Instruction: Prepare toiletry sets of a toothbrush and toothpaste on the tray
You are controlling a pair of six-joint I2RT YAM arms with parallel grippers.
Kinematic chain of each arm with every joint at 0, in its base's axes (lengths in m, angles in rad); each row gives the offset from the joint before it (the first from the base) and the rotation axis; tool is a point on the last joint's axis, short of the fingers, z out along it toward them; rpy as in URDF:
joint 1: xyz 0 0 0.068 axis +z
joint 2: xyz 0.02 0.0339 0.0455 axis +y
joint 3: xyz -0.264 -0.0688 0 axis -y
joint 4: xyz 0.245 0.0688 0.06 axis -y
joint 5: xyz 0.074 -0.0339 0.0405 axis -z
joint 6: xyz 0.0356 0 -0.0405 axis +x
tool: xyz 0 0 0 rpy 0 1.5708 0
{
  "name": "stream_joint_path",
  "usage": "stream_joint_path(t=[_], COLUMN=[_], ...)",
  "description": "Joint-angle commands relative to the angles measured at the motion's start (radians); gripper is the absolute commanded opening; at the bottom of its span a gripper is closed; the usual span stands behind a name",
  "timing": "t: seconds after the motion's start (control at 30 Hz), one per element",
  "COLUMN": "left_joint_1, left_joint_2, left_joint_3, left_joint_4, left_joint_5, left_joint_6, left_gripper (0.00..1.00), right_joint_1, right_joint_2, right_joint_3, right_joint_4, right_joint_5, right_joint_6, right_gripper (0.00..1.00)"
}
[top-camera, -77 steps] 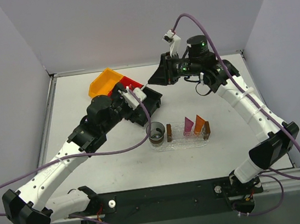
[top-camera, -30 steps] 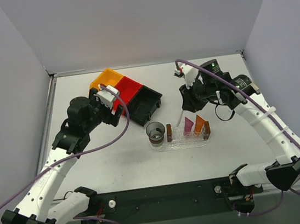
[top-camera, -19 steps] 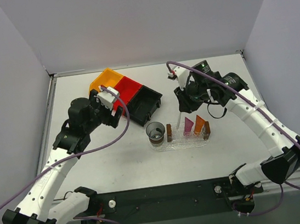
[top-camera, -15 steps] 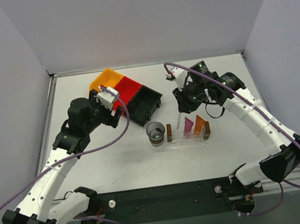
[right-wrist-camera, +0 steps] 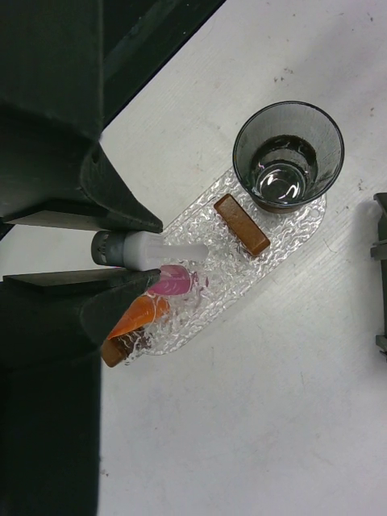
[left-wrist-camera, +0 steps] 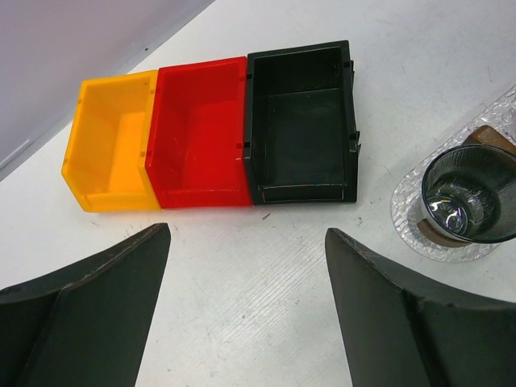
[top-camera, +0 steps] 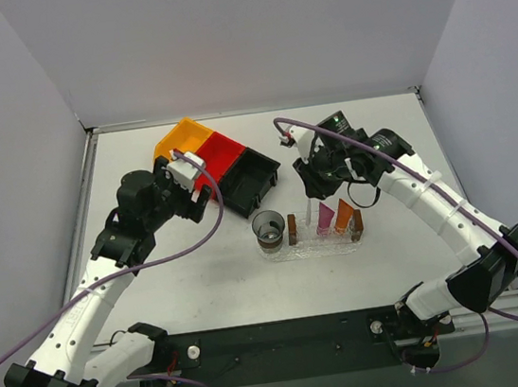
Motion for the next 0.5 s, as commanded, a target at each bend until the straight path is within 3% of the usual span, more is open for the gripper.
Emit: stream_joint_path(t=[0.0, 0.47], left_joint_1=[0.009, 0.014], left_joint_2=[-0.020, 0.000], left_joint_3=[0.004, 0.012], left_joint_4=[0.027, 0.024], left_joint_5=[0.022, 0.024], left_joint_6=[0.006, 0.006], left_gripper=[0.88, 0.88], right_joint_1=[0.016, 0.036], right_joint_2=[0.000, -0.007], right_joint_3=[-0.025, -0.099], right_joint_4=[0.026, 0.109], right_joint_5=[0.035, 0.057], right_joint_6=[-0.023, -0.046], right_gripper=[0.00, 0.00])
